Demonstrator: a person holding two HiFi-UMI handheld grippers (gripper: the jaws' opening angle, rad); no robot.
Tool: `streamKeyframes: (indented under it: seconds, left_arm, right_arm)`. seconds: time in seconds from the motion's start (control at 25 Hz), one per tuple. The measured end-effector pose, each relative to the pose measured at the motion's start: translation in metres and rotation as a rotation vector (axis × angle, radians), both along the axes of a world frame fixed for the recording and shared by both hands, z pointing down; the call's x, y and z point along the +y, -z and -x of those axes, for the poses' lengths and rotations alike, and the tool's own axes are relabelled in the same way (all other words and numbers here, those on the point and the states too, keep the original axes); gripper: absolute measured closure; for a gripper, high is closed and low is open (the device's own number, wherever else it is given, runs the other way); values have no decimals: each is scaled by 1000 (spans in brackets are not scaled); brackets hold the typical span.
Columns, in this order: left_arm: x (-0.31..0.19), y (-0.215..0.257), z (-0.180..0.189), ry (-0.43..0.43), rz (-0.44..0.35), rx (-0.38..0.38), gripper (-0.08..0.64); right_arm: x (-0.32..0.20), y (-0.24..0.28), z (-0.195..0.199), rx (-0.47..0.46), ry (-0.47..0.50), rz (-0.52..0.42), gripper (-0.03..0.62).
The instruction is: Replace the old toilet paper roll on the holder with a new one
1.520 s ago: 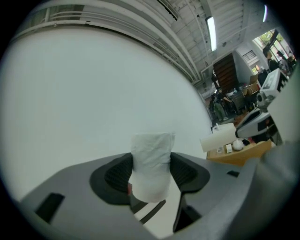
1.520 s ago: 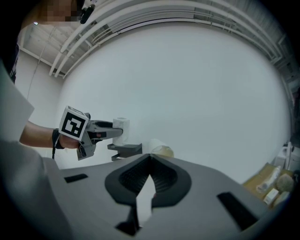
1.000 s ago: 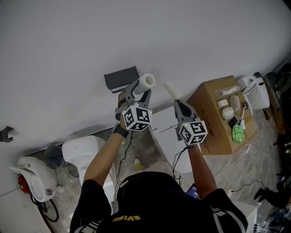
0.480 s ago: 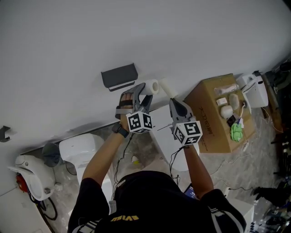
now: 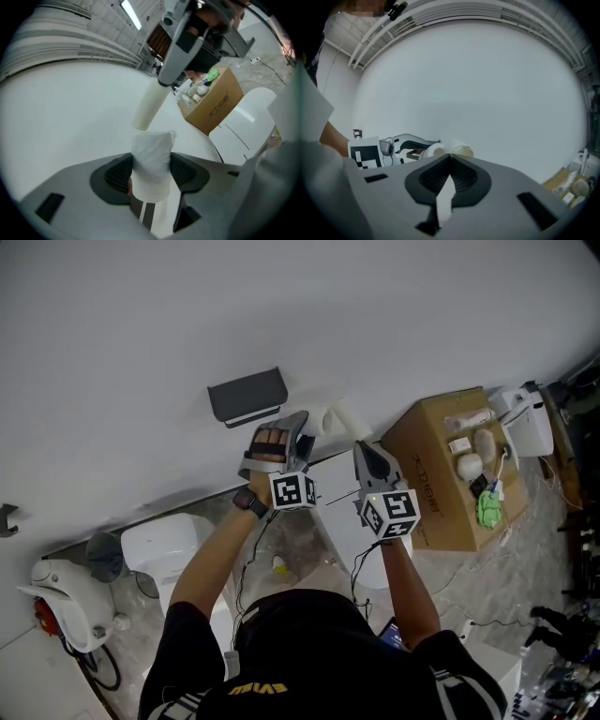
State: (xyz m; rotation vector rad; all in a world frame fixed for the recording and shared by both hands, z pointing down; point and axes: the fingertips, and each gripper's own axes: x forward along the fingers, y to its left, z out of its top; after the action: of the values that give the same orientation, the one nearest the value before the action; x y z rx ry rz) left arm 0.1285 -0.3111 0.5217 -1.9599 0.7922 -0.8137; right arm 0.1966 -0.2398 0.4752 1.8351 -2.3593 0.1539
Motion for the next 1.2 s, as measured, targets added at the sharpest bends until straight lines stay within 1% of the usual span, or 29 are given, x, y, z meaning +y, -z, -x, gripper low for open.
streamKeyframes:
  seconds: [0.08, 0.16, 0.24, 0.28, 0.4, 0.48, 0.56, 0.6, 0.68, 0.72, 0.76, 1.0, 1.2]
  left_arm:
    - [-2, -8, -1, -7, -35, -65, 299]
    - [-5, -23, 0, -19, -76, -161, 299]
    - [-8, -39, 2, -23, -91, -245, 299]
    - [-10, -45, 3, -17, -83, -261, 299]
    - [-15, -51, 6, 16, -56, -256, 299]
    - [-20, -49, 8, 51, -91, -278, 299]
    - [-31, -45, 12, 113, -143, -322, 299]
    - [-36, -46, 14, 137, -126, -318, 299]
    - [-38, -58, 13, 146, -1, -256, 299]
    - [-38, -61, 14, 147, 44, -230, 299]
    - [-39, -62, 15, 149, 60, -219, 299]
    - [-38, -60, 16, 151, 34, -221, 299]
    - [-37, -62, 15, 159, 56, -211, 299]
  right_arm:
    - [-2, -1, 0, 3, 0, 1, 597]
    - [-3, -2, 3, 2, 6, 3, 597]
    - [-3, -1, 5, 4, 11, 3, 597]
    - [-3, 0, 6, 7, 12, 0, 597]
    - [-2, 2, 8, 12, 17, -4, 597]
    - [-1, 1, 8, 12, 18, -1, 597]
    - [-2, 1, 8, 11, 17, 0, 597]
    - [-2, 2, 9, 13, 17, -2, 597]
    - [-2, 3, 11, 17, 16, -5, 597]
    - [-2, 3, 12, 19, 16, -7, 597]
    - [-2, 3, 11, 19, 16, -7, 597]
    - [-2, 5, 11, 14, 19, -11, 597]
    - [0, 7, 14, 18, 22, -13, 597]
